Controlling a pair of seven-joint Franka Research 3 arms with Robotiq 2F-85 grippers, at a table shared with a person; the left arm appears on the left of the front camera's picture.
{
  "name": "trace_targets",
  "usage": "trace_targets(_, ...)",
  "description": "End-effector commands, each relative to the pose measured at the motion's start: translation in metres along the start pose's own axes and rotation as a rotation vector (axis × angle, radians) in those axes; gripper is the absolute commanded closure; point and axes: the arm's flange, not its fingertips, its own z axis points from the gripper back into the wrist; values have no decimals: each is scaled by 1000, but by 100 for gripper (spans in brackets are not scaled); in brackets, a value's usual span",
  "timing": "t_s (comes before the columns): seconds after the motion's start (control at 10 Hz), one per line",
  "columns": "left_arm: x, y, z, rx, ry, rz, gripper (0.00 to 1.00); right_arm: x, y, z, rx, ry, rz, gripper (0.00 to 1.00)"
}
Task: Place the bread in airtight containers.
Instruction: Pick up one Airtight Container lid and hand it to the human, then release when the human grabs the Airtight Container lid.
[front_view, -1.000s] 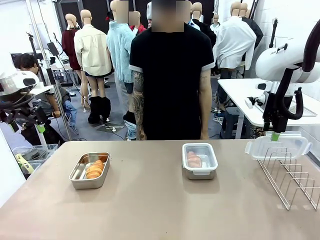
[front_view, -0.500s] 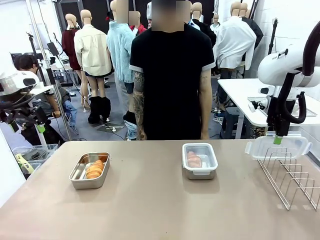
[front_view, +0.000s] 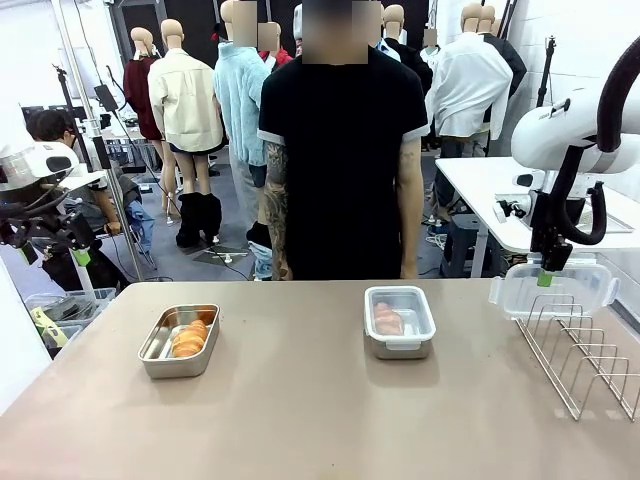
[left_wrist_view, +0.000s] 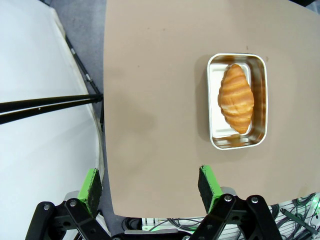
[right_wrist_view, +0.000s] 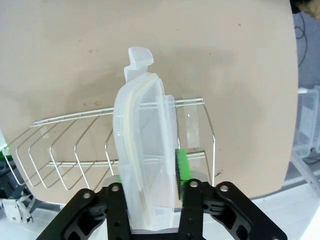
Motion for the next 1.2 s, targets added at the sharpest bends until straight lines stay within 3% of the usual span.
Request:
trace_targets(0.0,0,1,0,25,-4,15,0,1,-4,3,16,20,-22,100)
trace_targets(1.1,0,1,0,25,-4,15,0,4,-4,2,22,0,-3,100)
